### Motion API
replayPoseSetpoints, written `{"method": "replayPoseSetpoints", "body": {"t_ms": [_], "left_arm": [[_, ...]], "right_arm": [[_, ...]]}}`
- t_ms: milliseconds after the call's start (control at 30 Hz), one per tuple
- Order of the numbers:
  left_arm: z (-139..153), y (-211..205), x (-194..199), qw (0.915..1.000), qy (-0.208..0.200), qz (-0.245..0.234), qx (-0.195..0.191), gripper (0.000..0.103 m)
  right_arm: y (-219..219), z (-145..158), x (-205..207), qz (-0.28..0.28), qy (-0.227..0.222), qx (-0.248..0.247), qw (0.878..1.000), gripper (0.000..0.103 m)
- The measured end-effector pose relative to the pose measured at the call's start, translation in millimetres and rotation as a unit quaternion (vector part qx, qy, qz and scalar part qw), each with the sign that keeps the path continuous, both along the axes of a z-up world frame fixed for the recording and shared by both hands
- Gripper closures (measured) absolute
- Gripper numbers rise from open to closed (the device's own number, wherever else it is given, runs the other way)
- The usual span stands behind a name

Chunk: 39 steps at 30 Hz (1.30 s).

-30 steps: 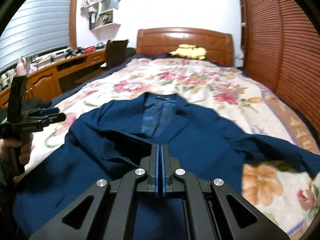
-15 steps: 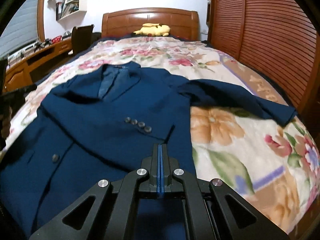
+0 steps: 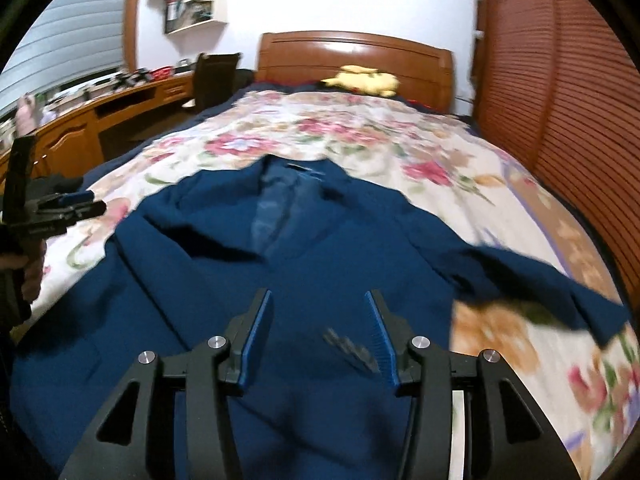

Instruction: Fold large clothes

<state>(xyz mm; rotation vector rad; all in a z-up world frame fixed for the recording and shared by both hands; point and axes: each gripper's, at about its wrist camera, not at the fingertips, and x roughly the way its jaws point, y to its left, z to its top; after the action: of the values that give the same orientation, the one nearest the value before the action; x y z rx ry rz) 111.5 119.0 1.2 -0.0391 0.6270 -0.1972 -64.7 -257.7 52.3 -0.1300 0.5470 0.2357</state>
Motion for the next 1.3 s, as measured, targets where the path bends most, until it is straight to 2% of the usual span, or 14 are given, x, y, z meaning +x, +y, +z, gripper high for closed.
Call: {"method": "replayPoseSetpoints", "body": {"t_ms": [200, 433, 500, 567, 600, 667, 833, 1033, 1200, 1300], "left_arm": [[-15, 15, 12, 0.9994, 0.029, 0.017, -0.003, 0.022], [-39, 23, 26, 0.996, 0.084, 0.005, -0.029, 0.041], [-47, 19, 29, 0.9943, 0.102, -0.005, -0.03, 0.05], [-49, 14, 28, 0.9936, 0.109, -0.016, -0.025, 0.074], [-49, 12, 27, 0.994, 0.107, -0.017, -0.017, 0.079], [-47, 10, 25, 0.9942, 0.104, -0.023, -0.015, 0.098], [-37, 5, 14, 0.9956, 0.086, -0.033, 0.013, 0.101], [-30, 13, -1, 0.9958, 0.08, -0.041, 0.014, 0.101], [-39, 15, -6, 0.9948, 0.09, -0.043, 0.016, 0.101], [-40, 18, -4, 0.9951, 0.09, -0.042, 0.006, 0.101]], "right_arm": [[38, 3, 53, 0.066, 0.009, -0.009, 0.998, 0.054], [58, -13, 76, 0.102, 0.025, -0.025, 0.994, 0.054], [58, -12, 81, 0.101, 0.03, -0.024, 0.994, 0.054], [53, -13, 82, 0.096, 0.033, -0.024, 0.995, 0.054], [57, -10, 86, 0.093, 0.034, -0.026, 0.995, 0.054], [55, -9, 86, 0.087, 0.035, -0.027, 0.995, 0.054], [54, -7, 86, 0.072, 0.032, -0.026, 0.997, 0.054], [58, -4, 81, 0.066, 0.034, -0.036, 0.997, 0.054], [88, 4, 97, 0.097, 0.026, -0.048, 0.994, 0.054], [120, 7, 114, 0.137, 0.037, -0.038, 0.989, 0.054]]}}
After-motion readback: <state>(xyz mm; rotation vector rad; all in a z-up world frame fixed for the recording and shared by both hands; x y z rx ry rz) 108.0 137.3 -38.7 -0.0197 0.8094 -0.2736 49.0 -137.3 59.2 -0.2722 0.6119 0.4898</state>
